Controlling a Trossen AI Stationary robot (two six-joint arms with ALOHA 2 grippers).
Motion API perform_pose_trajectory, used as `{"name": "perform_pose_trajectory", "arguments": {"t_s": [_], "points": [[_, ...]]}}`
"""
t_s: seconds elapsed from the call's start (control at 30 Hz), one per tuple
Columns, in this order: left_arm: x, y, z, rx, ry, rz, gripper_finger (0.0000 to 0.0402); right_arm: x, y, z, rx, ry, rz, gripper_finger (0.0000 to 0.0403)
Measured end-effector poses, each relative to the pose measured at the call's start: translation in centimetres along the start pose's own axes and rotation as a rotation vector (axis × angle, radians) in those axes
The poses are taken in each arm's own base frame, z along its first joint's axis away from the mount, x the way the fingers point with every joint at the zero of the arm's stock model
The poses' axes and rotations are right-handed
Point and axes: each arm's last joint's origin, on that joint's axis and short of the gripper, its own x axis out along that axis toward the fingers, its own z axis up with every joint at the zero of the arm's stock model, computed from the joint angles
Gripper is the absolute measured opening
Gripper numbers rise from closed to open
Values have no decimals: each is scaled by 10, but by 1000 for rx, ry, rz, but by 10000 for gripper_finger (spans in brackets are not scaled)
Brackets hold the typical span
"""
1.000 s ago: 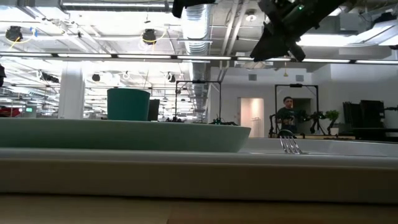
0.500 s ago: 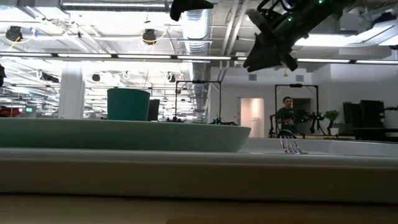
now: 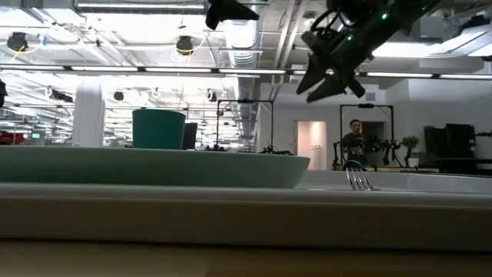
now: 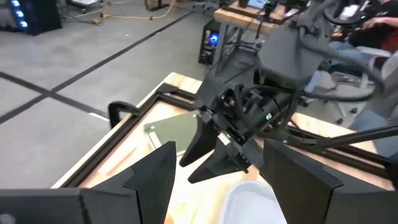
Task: Pick and place plate/cup/fork/spoon on tray
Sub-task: Put the orange spoon on the gray tray to the right of the orange fork
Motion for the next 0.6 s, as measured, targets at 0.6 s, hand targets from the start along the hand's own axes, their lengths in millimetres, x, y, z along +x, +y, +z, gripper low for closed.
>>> {"name": "perform_pose_trajectory", "arguments": {"t_s": [0.6], "points": [[-1,4,-9,3,85,82,230,87,-17,-39,128,181,-213,190]]}}
